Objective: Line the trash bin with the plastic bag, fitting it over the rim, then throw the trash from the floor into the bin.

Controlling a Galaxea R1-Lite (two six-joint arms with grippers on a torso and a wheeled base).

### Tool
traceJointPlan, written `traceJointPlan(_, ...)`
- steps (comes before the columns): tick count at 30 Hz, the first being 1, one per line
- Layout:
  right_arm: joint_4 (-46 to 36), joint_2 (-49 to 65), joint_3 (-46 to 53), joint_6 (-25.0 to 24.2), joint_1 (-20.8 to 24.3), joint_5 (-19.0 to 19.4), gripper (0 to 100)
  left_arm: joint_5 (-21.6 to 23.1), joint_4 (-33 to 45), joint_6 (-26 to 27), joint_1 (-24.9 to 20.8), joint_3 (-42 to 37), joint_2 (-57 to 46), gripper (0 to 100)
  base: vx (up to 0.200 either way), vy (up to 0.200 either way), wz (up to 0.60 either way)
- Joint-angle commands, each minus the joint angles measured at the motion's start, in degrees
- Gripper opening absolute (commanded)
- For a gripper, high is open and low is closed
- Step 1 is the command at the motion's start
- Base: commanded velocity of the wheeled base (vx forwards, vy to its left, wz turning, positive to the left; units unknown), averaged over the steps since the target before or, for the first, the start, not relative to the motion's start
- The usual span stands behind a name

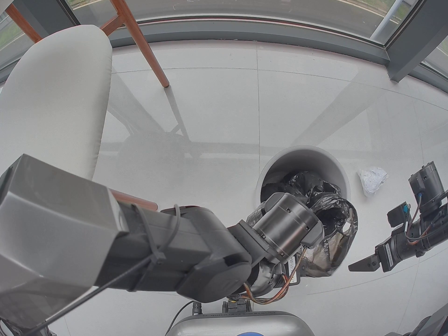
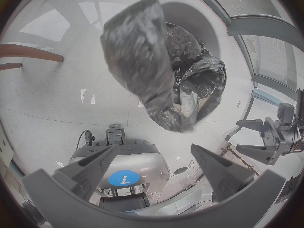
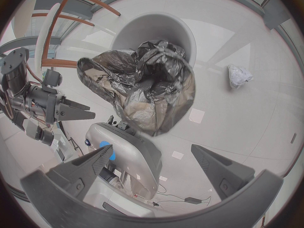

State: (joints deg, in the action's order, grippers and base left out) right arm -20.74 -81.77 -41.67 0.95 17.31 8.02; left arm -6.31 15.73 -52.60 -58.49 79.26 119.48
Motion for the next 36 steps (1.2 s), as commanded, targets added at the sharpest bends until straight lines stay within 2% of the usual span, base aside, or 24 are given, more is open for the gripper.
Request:
traceJointPlan(1,-0.09,2.59,0.8,0.19,0.0,-0.02,100,-0.01,0.01,-0.04,-0.22,-1.04,-0.21,100,0.0,0.0,0.0)
traceJointPlan(7,0.61,2.32,-2.28,0.1,-0.17,-0.02,100,-0.19,0.01,-0.04,-0.13,-2.53,-1.44,100,0.0,0.0,0.0)
traceJointPlan(11,0.7,0.39,-7.81,-0.69,-0.44,0.33,100,-0.19,0.01,-0.13,1.36,-3.59,-3.02,100,0.0,0.0,0.0)
traceJointPlan(17,0.79,-3.57,-12.74,-7.02,2.2,0.86,100,-0.1,-1.14,-2.33,4.88,-2.62,-5.4,100,0.0,0.0,0.0)
traceJointPlan(18,0.79,-5.5,-14.14,-9.39,3.96,0.59,100,-0.19,-2.63,-2.33,6.02,-2.53,-6.1,100,0.0,0.0,0.0)
traceJointPlan(22,0.7,-10.42,-17.92,-18.27,6.24,-0.73,100,-0.19,-4.12,-3.38,6.81,-1.74,-6.89,100,0.0,0.0,0.0)
traceJointPlan(24,0.7,-11.57,-19.06,-24.51,8.0,-1.43,100,0.16,-4.12,-5.32,6.63,-1.48,-8.03,100,0.0,0.0,0.0)
traceJointPlan(25,0.7,-11.57,-19.06,-24.51,8.0,-1.43,100,0.16,-4.12,-5.32,6.63,-1.48,-8.03,100,0.0,0.0,0.0)
traceJointPlan(26,0.7,-12.71,-19.33,-30.39,9.94,-1.61,100,0.16,-4.04,-7.6,6.28,-1.92,-8.47,100,0.0,0.0,0.0)
traceJointPlan(27,0.61,-13.06,-19.24,-32.24,10.46,-1.69,100,0.16,-4.04,-8.13,6.28,-2.18,-8.56,100,0.0,0.0,0.0)
traceJointPlan(30,0.61,-13.67,-18.36,-35.05,11.08,-1.87,100,0.16,-3.95,-8.48,6.37,-2.18,-8.47,100,0.0,0.0,0.0)
traceJointPlan(32,0.61,-13.67,-18.36,-35.05,11.08,-1.87,100,0.16,-3.95,-8.48,6.37,-2.18,-8.47,100,0.0,0.0,0.0)
traceJointPlan(33,0.79,-14.99,-17.57,-38.22,11.43,-2.31,100,0.16,-4.12,-8.48,6.63,-2.18,-8.47,100,0.0,0.0,0.0)
traceJointPlan(36,0.96,-17.63,-17.75,-41.91,11.34,-3.36,100,0.16,-4.21,-8.48,6.72,-2.18,-8.3,100,0.0,0.0,0.0)
